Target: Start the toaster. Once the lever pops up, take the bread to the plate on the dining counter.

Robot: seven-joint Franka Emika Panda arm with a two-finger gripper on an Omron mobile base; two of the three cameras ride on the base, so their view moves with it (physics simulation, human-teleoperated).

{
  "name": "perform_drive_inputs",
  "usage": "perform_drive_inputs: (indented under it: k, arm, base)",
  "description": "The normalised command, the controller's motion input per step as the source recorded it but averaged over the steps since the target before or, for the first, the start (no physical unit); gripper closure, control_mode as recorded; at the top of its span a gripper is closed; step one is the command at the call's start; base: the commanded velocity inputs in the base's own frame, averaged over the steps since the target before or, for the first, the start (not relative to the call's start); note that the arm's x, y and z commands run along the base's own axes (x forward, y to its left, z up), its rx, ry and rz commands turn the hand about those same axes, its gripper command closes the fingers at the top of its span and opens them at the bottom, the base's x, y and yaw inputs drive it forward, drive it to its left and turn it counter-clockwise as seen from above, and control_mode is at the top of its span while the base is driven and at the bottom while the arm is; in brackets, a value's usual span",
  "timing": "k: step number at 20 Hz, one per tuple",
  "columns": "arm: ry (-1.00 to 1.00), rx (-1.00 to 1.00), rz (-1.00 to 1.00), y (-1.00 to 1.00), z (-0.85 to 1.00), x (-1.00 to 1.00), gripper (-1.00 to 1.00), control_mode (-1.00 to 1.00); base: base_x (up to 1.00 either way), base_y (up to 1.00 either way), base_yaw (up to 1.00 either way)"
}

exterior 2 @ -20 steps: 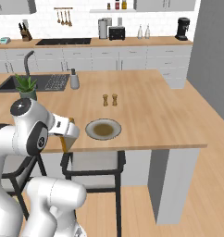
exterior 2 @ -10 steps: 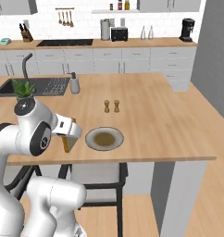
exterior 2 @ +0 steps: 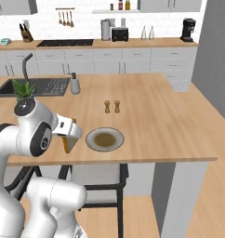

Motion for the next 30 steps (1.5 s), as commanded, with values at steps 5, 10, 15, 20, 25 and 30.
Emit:
perform_drive_inputs:
  k: [5, 10, 15, 20, 25, 30]
  arm:
    - [0.00, 0.03, 0.06, -0.33, -0.10, 0.54, 1.00, -1.00]
    - [0.02, 0.14, 0.23, -0.45, -0.12, 0.91, 1.00, -1.00]
    - [0.08, 0.38, 0.16, -0.45, -0.01, 0.95, 1.00, -1.00]
    - [0.16, 0.23, 0.05, 0.00, -0.57, 0.85, 1.00, -1.00]
    - [0.06, 0.05, 0.07, 0.00, -0.39, 0.55, 1.00, -1.00]
    - [0.00, 0.01, 0.03, -0.07, -0.16, 0.22, 1.00, -1.00]
  base:
    - [0.00, 0.00, 0.00]
    - [0.00, 0.00, 0.00]
    - [0.00, 0.00, 0.00]
    - [0.00, 0.00, 0.00]
    - [0.00, 0.00, 0.00]
    - [0.00, 0.00, 0.00]
